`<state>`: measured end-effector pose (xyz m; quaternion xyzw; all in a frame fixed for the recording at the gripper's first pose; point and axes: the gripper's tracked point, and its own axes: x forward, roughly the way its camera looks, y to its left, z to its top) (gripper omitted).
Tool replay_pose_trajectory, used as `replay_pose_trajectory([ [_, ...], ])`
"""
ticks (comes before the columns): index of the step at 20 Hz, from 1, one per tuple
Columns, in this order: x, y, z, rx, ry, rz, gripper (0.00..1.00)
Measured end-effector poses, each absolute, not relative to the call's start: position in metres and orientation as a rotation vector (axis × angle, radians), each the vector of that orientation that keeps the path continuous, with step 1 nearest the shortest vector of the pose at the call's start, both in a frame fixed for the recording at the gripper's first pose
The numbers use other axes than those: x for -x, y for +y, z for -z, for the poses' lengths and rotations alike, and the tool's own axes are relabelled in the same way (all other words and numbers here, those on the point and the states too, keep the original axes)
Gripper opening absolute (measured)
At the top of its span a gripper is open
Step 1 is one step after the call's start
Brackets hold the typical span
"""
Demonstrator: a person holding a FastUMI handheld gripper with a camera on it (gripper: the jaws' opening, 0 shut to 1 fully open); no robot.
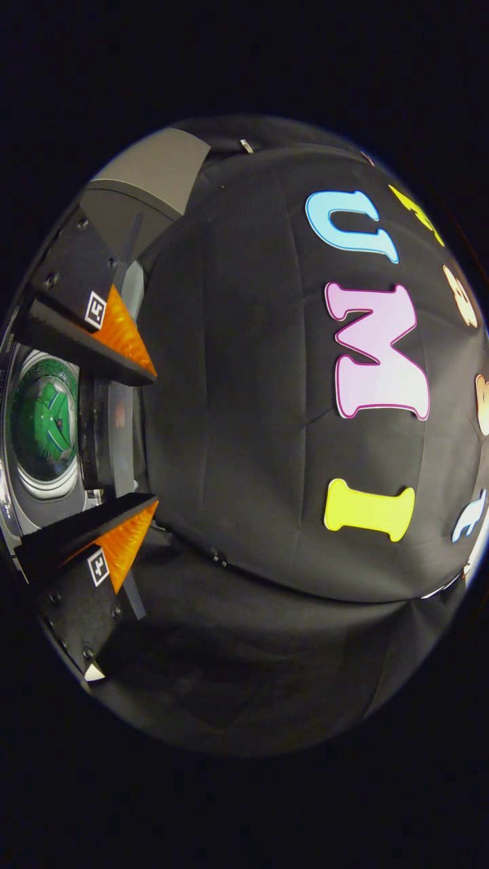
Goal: Put the clothes into the washing machine and then close the washing machine lid.
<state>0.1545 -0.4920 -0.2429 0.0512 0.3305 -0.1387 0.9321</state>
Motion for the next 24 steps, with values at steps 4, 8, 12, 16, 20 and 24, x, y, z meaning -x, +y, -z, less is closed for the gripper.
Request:
replay_pose_trajectory([
  [4,-0.154,-0.490,0.244,-0.103,0.686,0.284,1.00],
  [8,-0.154,-0.486,0.251,-0.101,0.711,0.287,1.00],
  [12,-0.153,-0.478,0.277,-0.085,0.842,0.266,0.99],
  [16,-0.165,-0.467,0.265,-0.144,0.799,0.286,1.00],
  [20,-0.184,-0.447,0.225,-0.121,0.657,0.249,1.00],
  [24,-0.212,-0.423,0.149,-0.121,0.431,0.222,0.99],
])
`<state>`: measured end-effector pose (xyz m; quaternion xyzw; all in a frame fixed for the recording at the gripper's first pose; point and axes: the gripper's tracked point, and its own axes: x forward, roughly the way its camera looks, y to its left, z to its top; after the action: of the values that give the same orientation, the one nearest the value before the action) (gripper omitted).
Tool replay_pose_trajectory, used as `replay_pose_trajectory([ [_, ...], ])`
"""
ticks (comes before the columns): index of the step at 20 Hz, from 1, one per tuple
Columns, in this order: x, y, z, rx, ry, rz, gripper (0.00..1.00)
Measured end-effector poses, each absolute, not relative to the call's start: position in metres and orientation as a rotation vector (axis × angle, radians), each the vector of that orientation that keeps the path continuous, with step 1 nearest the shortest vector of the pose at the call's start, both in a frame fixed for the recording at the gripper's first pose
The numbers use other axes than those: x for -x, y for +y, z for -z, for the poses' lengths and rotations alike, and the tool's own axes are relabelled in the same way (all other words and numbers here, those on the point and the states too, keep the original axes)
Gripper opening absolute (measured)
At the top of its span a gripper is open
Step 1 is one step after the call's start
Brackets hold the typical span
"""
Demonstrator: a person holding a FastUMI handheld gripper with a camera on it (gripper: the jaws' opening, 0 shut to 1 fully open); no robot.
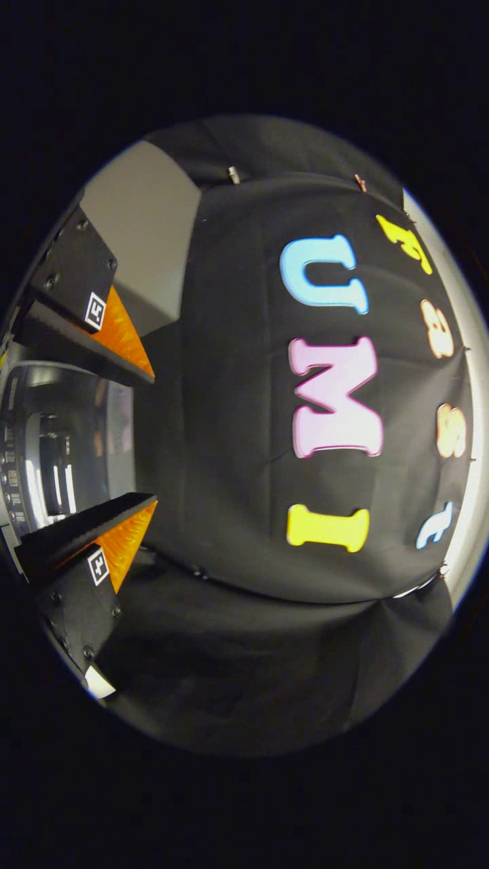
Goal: Put the clothes into the washing machine and then close the washing machine lid.
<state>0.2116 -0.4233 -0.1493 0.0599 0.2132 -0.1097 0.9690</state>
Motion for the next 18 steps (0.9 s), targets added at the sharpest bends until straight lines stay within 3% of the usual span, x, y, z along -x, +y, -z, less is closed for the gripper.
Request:
replay_pose_trajectory([
  [8,-0.227,-0.340,0.024,-0.099,0.132,0.187,0.99],
  [18,-0.215,-0.291,0.029,-0.131,0.155,0.194,0.99],
])
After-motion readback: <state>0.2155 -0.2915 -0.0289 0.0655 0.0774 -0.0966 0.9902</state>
